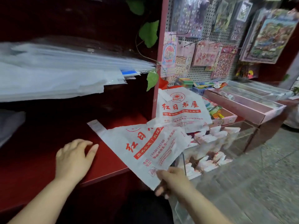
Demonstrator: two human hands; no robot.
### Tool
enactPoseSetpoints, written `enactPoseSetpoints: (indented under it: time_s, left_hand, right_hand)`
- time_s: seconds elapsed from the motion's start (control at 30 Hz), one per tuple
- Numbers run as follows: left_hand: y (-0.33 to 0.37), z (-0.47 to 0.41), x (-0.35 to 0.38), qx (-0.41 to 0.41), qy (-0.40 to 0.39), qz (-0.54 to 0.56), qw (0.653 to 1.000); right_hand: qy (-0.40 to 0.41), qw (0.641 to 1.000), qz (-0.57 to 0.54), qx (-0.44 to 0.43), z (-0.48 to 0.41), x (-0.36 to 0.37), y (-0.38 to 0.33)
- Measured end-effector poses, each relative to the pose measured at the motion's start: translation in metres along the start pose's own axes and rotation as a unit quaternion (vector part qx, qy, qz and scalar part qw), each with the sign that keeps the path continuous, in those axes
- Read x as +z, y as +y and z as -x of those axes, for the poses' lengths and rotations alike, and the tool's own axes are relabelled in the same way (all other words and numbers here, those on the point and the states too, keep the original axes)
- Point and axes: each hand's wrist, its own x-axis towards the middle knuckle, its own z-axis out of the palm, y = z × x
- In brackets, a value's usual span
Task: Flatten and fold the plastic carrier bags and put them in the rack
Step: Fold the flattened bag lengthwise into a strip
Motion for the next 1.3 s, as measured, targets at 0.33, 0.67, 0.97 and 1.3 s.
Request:
enactPoseSetpoints:
  time_s: [0.33,0.67,0.97,1.3]
  left_hand:
    - [0.015,0.023,0.020,0.148,-0.199,0.028,0.969]
    - [-0.019,0.023,-0.006,0.176,-0.168,0.017,0.970]
    - [-0.046,0.032,-0.006,0.010,-0.062,0.161,0.985]
    - [-0.040,-0.001,-0.006,-0.160,-0.211,0.074,0.961]
  right_hand:
    - [-0.181,0.977,0.109,0.040,0.026,0.063,0.016]
    - [-0.004,0.985,0.149,-0.089,0.028,-0.016,-0.023]
    - [0.183,0.950,0.241,-0.080,-0.052,0.008,-0.009]
    - [0.087,0.994,0.056,-0.022,-0.049,0.026,-0.024]
